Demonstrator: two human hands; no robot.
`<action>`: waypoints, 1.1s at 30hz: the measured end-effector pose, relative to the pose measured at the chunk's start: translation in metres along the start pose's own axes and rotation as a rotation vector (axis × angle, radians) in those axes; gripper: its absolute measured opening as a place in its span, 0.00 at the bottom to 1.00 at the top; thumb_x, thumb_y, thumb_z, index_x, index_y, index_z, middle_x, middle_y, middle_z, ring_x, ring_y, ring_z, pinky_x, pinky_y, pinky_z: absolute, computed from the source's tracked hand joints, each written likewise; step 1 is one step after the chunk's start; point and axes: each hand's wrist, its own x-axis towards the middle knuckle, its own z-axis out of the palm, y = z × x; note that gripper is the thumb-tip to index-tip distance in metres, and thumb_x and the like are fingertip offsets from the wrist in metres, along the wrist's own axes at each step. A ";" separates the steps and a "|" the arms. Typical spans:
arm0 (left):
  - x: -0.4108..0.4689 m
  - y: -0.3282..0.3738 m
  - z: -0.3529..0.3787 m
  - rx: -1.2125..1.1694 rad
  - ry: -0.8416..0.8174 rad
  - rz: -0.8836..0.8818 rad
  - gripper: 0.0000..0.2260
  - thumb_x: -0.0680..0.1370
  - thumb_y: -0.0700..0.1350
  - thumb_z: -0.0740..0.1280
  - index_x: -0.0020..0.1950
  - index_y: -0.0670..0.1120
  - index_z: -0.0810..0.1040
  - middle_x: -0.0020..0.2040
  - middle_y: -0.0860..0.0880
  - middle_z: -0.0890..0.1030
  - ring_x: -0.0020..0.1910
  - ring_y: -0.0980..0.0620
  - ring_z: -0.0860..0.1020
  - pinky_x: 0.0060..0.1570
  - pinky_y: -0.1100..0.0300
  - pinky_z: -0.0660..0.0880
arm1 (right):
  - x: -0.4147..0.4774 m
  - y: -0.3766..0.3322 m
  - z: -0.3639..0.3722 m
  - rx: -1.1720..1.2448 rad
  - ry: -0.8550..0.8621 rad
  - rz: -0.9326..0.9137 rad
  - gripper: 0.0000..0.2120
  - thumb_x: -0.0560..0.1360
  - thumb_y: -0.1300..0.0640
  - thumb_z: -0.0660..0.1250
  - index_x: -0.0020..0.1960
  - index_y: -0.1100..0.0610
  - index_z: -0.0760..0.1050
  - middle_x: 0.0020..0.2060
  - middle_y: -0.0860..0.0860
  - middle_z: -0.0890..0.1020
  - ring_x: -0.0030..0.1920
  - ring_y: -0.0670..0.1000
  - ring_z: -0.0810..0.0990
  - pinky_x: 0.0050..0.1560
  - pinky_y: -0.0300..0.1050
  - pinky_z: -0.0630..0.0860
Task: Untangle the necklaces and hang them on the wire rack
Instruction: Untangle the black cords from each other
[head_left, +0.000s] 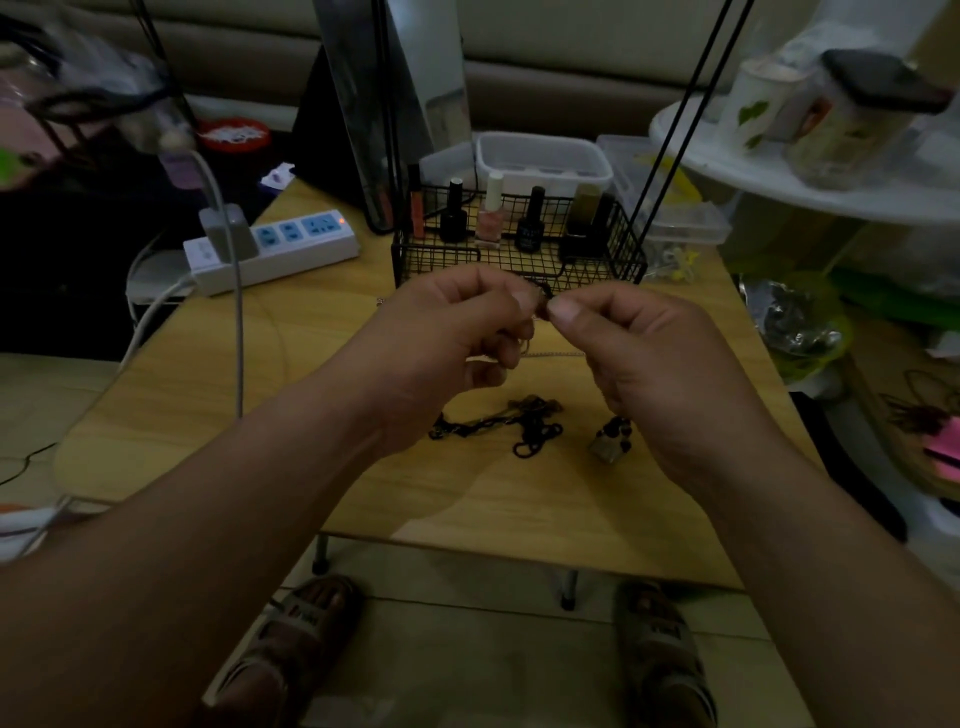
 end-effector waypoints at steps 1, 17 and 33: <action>0.000 0.000 -0.001 0.042 0.025 0.020 0.03 0.81 0.39 0.69 0.51 0.46 0.81 0.41 0.49 0.80 0.38 0.53 0.77 0.38 0.58 0.74 | 0.000 0.000 0.000 -0.024 0.006 -0.020 0.07 0.80 0.53 0.70 0.53 0.54 0.84 0.24 0.35 0.75 0.26 0.37 0.74 0.29 0.29 0.66; -0.009 0.002 -0.005 0.648 0.087 0.359 0.03 0.81 0.48 0.71 0.52 0.56 0.80 0.51 0.58 0.80 0.49 0.60 0.79 0.46 0.67 0.75 | -0.004 0.000 0.000 -0.041 -0.003 -0.087 0.05 0.80 0.55 0.70 0.47 0.54 0.82 0.27 0.44 0.71 0.28 0.43 0.66 0.29 0.34 0.65; -0.010 -0.001 -0.004 0.694 0.071 0.416 0.03 0.80 0.48 0.71 0.50 0.50 0.81 0.42 0.54 0.81 0.41 0.58 0.78 0.39 0.69 0.73 | -0.010 0.004 0.003 -0.455 0.094 -0.338 0.04 0.80 0.52 0.69 0.47 0.46 0.81 0.29 0.41 0.75 0.29 0.45 0.73 0.28 0.34 0.64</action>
